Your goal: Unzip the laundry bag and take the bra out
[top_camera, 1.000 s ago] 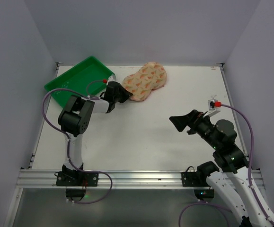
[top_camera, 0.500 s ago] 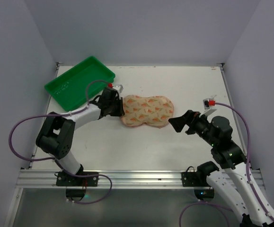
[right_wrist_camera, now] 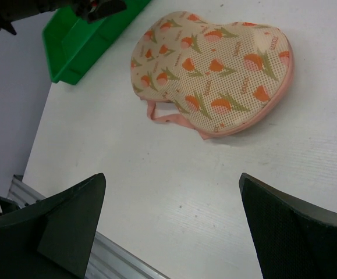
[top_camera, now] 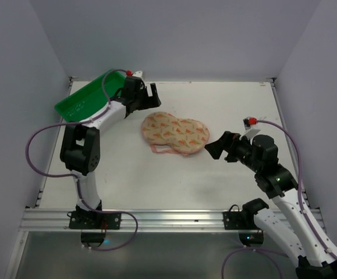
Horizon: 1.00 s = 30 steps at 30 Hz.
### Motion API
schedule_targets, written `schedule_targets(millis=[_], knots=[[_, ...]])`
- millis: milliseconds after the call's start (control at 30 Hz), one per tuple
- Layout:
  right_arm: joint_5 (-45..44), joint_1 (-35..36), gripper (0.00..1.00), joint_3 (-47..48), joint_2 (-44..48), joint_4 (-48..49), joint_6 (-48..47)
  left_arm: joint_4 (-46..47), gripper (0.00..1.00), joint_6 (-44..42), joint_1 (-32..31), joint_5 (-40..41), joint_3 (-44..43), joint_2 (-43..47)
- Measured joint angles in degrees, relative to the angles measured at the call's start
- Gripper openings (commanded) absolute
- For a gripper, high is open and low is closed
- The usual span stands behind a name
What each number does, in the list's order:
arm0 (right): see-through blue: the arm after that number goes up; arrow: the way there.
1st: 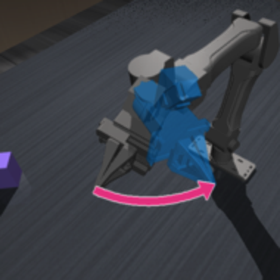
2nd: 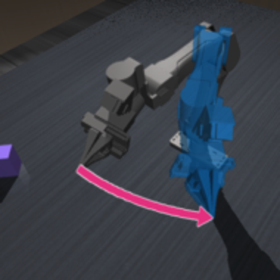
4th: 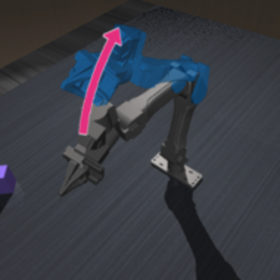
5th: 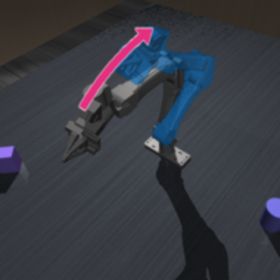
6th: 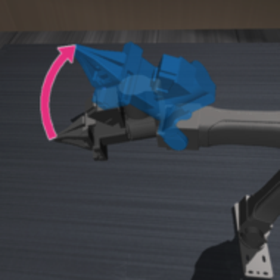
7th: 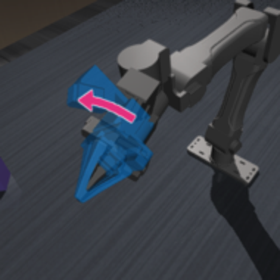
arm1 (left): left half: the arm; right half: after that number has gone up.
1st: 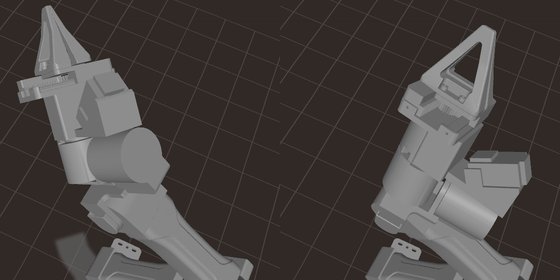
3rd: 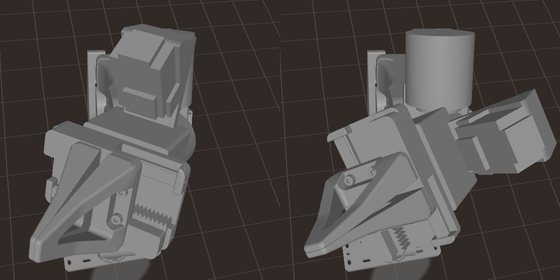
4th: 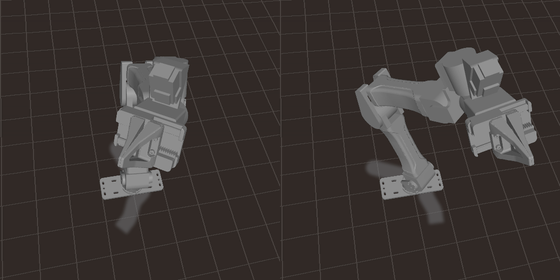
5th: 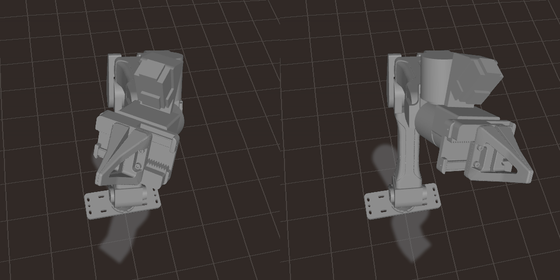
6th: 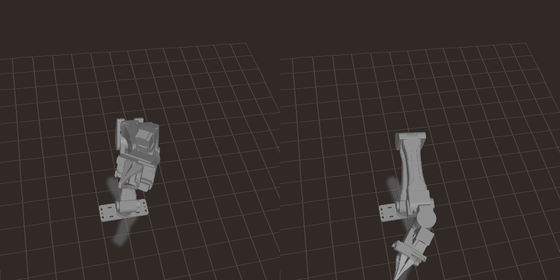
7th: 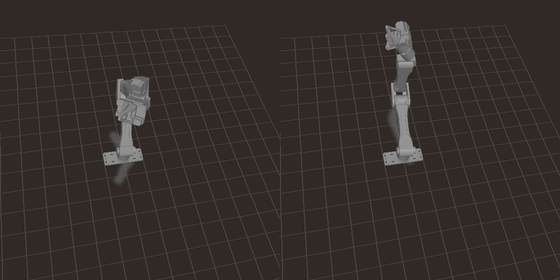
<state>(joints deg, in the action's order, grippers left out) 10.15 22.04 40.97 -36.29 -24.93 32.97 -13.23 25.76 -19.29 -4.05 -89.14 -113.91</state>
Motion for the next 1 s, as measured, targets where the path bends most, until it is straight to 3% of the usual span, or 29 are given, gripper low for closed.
schedule_targets(millis=[167,367,567,933,1000], knots=[[-0.04,0.0,0.99,0.0,0.15,-0.35,0.0,2.62,0.94,14.29,-4.2,2.64,19.17,16.41],[-0.11,0.0,0.99,0.0,1.27,-0.39,0.02,7.78,0.91,31.39,-17.05,6.71,35.1,30.32],[-0.13,0.0,0.99,-0.17,3.48,-0.35,0.02,11.82,0.89,40.09,-24.52,10.49,36.83,25.55],[-0.11,0.0,0.99,-1.16,7.28,-0.72,0.46,18.47,0.82,46.07,-25.73,12.37,33.75,11.06],[-0.11,0.0,0.99,-1.2,7.8,-0.83,0.5,19.17,0.74,46.25,-25.86,12.46,32.96,9.27]])
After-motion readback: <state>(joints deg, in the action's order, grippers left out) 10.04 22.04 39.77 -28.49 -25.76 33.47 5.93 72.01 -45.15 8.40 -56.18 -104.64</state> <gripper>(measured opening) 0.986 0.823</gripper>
